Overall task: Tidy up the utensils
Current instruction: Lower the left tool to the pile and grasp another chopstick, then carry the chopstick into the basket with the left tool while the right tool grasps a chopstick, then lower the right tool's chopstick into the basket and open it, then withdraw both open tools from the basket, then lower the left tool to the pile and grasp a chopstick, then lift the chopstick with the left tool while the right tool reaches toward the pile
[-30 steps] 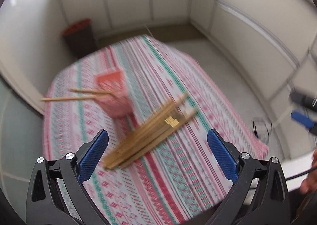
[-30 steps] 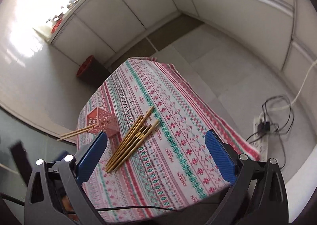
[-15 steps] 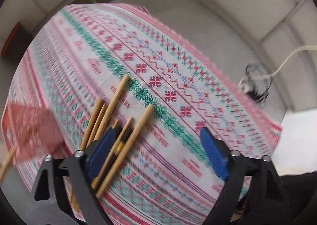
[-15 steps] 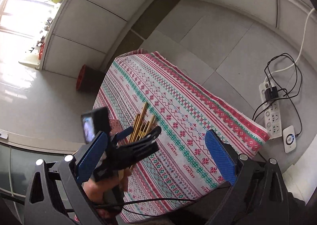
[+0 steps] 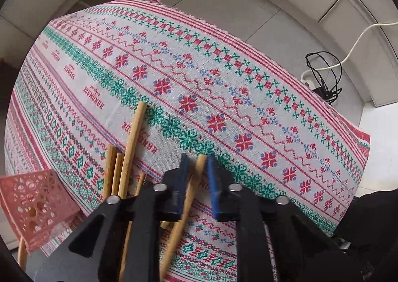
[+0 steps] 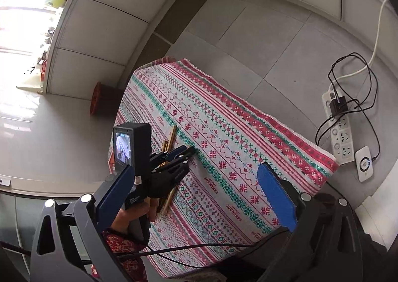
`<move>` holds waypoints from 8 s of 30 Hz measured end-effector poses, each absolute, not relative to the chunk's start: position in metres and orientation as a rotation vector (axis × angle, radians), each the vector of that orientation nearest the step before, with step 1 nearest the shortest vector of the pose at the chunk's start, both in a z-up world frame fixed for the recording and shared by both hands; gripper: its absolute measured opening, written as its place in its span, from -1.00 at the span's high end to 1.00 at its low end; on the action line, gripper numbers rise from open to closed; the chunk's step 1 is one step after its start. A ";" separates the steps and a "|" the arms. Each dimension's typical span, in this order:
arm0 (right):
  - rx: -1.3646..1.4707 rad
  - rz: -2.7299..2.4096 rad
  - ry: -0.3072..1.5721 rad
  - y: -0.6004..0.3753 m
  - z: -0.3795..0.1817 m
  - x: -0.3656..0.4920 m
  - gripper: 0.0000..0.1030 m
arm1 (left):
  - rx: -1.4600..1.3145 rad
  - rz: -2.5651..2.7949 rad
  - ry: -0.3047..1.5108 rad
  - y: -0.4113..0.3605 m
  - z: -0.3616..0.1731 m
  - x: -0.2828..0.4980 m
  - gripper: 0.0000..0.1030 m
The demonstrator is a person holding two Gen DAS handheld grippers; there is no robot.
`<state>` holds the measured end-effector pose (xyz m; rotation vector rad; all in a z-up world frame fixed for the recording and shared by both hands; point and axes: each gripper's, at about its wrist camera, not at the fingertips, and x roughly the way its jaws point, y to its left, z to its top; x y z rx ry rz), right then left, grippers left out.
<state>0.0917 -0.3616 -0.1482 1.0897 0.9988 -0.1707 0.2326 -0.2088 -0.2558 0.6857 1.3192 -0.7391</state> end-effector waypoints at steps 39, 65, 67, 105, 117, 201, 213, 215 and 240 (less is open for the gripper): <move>0.956 -0.465 1.355 -0.228 -0.270 0.308 0.79 | -0.041 -0.601 0.651 0.062 0.004 0.052 0.87; 0.605 -0.011 0.856 -0.221 0.020 0.180 0.85 | -0.230 -0.445 0.492 0.088 0.056 0.070 0.87; 0.583 0.009 0.809 -0.222 0.046 0.176 0.85 | -0.229 -0.424 0.473 0.085 0.064 0.079 0.87; 0.327 0.131 0.817 -0.121 -0.004 0.285 0.82 | -0.305 -0.178 0.495 0.102 0.019 0.205 0.27; 0.291 0.098 0.768 -0.132 0.004 0.256 0.21 | -0.218 -0.150 0.506 0.087 0.032 0.191 -0.05; 0.858 -0.185 1.199 -0.311 -0.197 0.031 -0.79 | 0.528 -0.558 1.299 -0.152 -0.256 0.185 0.86; 0.941 -0.143 1.282 -0.244 -0.231 0.146 -0.43 | 0.225 -0.546 1.014 -0.023 -0.115 0.102 0.89; 0.954 -0.155 1.316 -0.231 -0.242 0.166 -0.16 | 0.197 -0.545 0.973 -0.008 -0.097 0.097 0.89; 0.658 -0.500 1.344 -0.178 -0.263 0.273 0.52 | 0.091 -0.557 0.739 0.059 -0.013 0.064 0.89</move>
